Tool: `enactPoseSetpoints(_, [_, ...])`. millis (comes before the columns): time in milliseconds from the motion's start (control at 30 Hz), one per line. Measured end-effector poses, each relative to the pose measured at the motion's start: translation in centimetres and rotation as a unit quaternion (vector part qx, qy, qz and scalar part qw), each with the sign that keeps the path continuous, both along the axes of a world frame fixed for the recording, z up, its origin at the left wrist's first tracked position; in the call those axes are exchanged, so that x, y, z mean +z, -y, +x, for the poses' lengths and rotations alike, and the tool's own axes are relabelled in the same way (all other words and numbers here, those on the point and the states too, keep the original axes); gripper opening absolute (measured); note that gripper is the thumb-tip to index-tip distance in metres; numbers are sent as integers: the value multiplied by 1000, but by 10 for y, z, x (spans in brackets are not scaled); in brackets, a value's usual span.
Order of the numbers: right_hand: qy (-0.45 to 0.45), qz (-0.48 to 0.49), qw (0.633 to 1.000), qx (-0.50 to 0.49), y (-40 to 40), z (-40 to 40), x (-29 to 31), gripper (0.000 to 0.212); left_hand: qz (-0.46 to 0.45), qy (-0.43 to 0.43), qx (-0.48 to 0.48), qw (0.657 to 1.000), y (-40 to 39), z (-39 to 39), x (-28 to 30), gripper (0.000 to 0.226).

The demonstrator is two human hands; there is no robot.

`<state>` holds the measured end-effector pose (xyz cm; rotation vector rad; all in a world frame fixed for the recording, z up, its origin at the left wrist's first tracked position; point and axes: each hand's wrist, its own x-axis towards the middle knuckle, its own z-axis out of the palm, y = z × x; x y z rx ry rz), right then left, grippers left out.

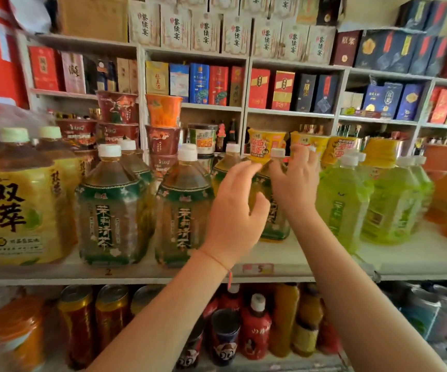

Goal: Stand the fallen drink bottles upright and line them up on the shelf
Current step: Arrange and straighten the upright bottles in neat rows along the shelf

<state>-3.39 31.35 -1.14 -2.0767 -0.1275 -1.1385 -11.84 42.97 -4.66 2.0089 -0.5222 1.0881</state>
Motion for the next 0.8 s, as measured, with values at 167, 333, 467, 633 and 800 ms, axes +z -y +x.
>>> enactPoseSetpoints(167, [-171, -22, 981, 89, 10, 38, 8, 51, -54, -215, 118, 968, 17, 53, 2, 80])
enactPoseSetpoints(333, [-166, -60, 980, 93, 19, 52, 11, 44, -74, -212, 191, 956, 21, 90, 14, 76])
enactPoseSetpoints(467, [-174, -58, 968, 171, 35, 51, 13, 41, -77, -179, 254, 947, 21, 107, 20, 62])
enactPoseSetpoints(633, [-160, -54, 950, 262, 51, 39, 14, 36, -56, -199, 283, 937, 12, 121, 28, 51])
enactPoseSetpoints(800, [-142, 1, 951, 275, 50, 34, 6, 36, -78, -222, 221, 946, 16, 124, 24, 73])
